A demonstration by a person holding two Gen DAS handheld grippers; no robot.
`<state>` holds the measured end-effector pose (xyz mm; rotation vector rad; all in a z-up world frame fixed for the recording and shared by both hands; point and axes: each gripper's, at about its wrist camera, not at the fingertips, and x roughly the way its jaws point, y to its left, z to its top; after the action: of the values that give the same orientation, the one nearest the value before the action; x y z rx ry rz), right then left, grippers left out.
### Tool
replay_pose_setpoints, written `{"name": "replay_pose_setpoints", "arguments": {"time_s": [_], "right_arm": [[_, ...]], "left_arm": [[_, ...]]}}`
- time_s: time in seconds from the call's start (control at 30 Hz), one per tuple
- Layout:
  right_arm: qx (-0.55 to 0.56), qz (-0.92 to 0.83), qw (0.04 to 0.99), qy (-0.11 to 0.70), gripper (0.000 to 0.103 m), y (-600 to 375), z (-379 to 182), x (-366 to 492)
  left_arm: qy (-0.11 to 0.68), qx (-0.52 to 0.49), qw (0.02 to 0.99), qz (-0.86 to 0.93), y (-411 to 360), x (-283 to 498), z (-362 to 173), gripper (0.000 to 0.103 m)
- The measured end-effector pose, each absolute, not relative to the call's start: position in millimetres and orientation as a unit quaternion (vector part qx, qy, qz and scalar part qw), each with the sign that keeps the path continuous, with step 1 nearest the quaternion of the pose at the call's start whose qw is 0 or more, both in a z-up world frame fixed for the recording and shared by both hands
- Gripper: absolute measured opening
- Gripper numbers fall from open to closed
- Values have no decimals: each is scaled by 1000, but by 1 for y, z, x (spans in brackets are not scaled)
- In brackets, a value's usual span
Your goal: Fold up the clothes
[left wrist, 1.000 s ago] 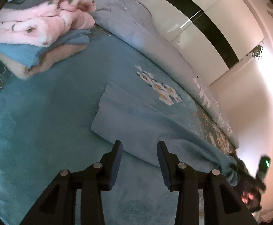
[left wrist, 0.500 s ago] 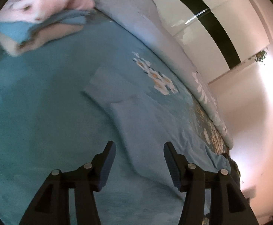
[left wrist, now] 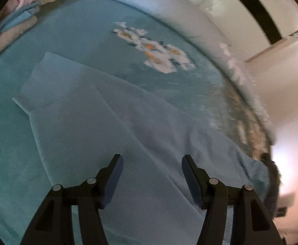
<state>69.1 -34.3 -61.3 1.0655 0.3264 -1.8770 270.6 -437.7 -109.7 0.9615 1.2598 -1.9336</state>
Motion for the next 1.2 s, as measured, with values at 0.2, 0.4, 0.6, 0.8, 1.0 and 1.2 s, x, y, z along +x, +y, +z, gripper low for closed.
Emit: {"name": "replay_pose_setpoints", "arguments": {"time_s": [0.2,0.4,0.6,0.8,1.0,1.2], "right_arm": [[455,-804,379,52,20,6,-63,27],[478,-799,365,-5,20,12,-76,0],[500,-778,373,-69,39,9,-99,-20],[521,-761,361,-138,40,7,-121,-35],[517,-748,376,-177,14,8,-123,-37],[484,-783,341,-191,7,43,-100,-48]], "left_arm": [[470,360,351,-726,-435,270,-119,16],[480,307,335,-750,-432,295,-106,2],[448,215,330,-803,-421,360,-52,2],[432,168,344,-817,-416,420,-39,2],[463,192,351,-791,-403,463,-91,2],[504,205,369,-753,-396,502,-129,1]]}}
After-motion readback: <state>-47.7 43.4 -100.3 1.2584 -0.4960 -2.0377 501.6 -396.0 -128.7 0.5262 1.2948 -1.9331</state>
